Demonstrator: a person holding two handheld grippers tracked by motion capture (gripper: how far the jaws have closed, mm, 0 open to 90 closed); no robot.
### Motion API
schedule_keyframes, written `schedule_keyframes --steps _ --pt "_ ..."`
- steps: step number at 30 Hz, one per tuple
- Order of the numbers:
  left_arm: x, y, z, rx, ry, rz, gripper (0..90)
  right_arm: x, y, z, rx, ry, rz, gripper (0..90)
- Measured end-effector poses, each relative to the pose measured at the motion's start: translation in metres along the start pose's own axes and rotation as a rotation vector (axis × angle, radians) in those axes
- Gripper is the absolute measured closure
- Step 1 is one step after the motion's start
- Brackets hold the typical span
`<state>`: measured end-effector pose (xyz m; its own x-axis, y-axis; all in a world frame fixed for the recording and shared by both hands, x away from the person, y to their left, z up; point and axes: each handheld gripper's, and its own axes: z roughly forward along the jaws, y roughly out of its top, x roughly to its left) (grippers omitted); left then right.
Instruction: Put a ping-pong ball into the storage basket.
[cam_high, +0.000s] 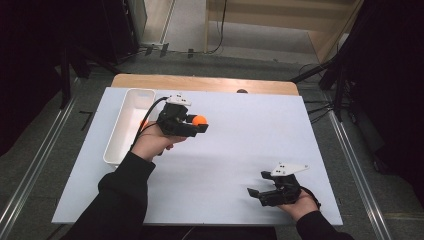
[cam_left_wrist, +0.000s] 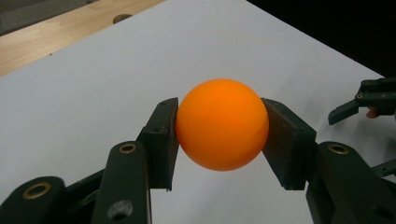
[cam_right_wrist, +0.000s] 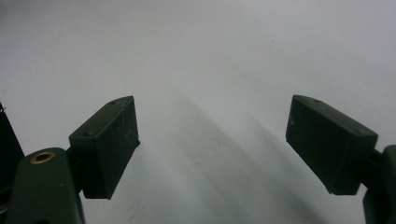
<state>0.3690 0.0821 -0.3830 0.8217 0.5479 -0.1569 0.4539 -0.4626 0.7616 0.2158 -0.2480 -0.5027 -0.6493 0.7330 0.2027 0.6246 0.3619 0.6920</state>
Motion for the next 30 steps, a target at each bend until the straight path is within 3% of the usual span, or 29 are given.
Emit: schedule_keyframes --steps 30 --pt "0.018 0.000 -0.020 -0.007 0.058 -0.011 50.0 0.003 -0.001 0.001 0.005 0.005 -0.010 15.6"
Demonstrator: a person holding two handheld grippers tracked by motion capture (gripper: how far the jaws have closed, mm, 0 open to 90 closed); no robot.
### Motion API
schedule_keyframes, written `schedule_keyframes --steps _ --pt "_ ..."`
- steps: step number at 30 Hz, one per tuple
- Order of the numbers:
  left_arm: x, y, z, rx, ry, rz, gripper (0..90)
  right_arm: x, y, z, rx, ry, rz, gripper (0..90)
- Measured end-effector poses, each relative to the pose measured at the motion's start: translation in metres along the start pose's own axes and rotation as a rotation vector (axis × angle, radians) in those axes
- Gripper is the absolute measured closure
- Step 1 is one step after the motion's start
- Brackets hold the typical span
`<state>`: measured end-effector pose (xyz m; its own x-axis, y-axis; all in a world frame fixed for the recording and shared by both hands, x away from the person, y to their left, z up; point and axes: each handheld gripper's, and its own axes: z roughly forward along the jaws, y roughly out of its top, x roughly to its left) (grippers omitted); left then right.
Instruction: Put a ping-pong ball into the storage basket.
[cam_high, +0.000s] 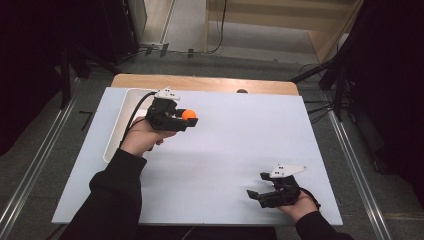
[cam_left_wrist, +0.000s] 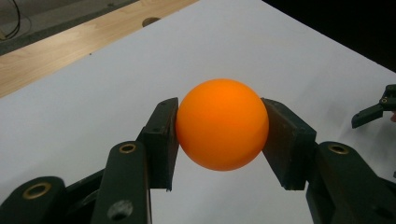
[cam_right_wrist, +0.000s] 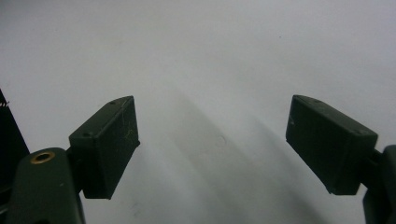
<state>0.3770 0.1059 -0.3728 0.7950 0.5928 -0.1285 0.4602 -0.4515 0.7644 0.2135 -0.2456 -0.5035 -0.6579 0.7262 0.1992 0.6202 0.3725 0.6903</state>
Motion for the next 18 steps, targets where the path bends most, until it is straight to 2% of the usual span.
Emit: schedule_keyframes --steps 18 --pt "0.013 -0.001 -0.011 -0.019 0.019 -0.025 50.0 0.001 0.000 0.000 0.005 -0.002 0.000 15.6"
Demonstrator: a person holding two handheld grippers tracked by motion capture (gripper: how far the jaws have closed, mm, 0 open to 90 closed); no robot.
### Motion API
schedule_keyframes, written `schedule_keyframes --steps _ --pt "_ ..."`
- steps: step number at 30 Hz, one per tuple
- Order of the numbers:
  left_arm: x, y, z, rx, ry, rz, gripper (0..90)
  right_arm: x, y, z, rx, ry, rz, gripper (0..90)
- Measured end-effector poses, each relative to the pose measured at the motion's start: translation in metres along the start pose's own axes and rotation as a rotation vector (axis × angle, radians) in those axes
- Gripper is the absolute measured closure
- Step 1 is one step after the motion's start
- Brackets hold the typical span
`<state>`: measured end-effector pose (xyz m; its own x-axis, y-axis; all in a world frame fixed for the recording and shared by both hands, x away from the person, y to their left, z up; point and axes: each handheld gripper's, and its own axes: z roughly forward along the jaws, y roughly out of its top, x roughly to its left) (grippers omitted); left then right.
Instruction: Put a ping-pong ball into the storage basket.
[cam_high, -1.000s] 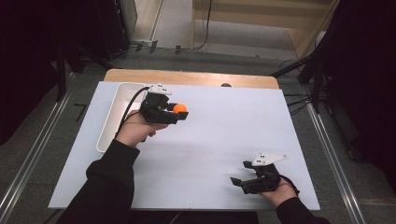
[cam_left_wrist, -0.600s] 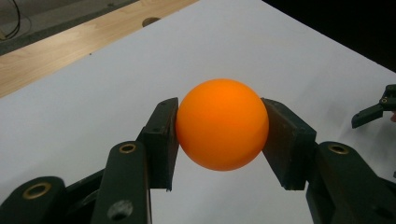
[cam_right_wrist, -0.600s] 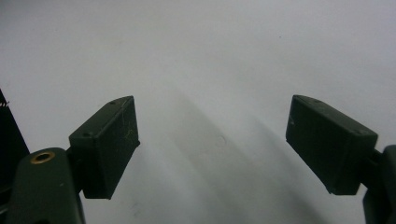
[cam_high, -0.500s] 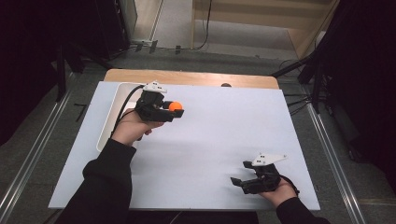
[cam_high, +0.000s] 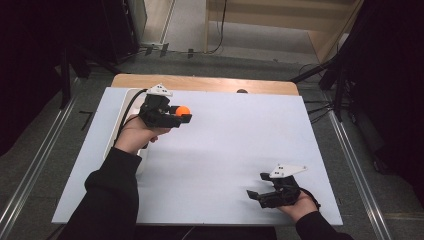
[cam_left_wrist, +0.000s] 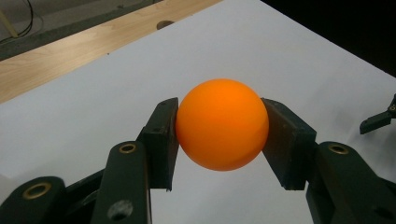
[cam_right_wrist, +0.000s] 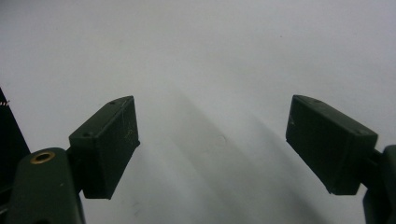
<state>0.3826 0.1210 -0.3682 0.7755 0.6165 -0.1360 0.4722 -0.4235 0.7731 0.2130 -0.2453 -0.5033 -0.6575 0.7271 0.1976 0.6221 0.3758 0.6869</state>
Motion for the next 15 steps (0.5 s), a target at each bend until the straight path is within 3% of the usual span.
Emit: schedule_keyframes --steps 15 --pt "0.0076 -0.0001 -0.0079 -0.004 0.023 -0.008 50.0 0.0002 0.0000 0.0001 -0.003 0.001 -0.002 15.6"
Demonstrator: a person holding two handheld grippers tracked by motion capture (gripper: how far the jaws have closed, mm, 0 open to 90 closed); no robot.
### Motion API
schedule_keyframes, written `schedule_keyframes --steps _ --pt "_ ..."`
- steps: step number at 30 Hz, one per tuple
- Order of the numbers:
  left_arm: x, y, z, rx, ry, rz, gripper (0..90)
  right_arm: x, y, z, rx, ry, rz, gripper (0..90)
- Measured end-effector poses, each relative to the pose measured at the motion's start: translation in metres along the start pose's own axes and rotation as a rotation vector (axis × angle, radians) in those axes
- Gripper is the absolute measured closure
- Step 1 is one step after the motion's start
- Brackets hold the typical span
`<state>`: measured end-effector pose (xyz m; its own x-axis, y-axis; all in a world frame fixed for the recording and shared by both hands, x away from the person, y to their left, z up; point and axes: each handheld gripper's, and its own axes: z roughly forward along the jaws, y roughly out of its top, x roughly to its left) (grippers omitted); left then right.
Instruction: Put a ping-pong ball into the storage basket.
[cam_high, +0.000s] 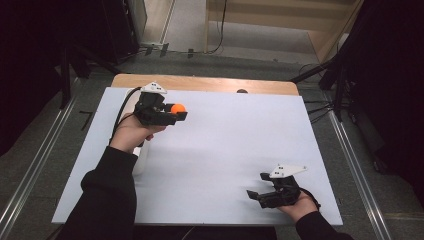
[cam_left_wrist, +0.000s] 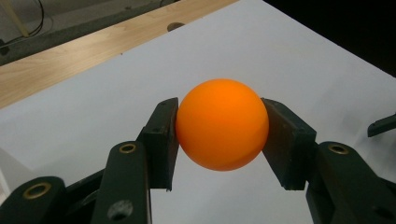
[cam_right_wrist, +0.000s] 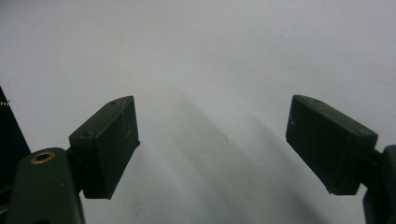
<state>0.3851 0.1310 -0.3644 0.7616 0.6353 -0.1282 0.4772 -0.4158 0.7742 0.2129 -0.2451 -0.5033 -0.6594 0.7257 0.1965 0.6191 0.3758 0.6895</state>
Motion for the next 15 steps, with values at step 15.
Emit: schedule_keyframes --steps 15 --pt "0.018 -0.002 -0.016 -0.027 0.057 -0.033 50.0 0.000 0.000 0.000 -0.001 0.001 0.001 15.6"
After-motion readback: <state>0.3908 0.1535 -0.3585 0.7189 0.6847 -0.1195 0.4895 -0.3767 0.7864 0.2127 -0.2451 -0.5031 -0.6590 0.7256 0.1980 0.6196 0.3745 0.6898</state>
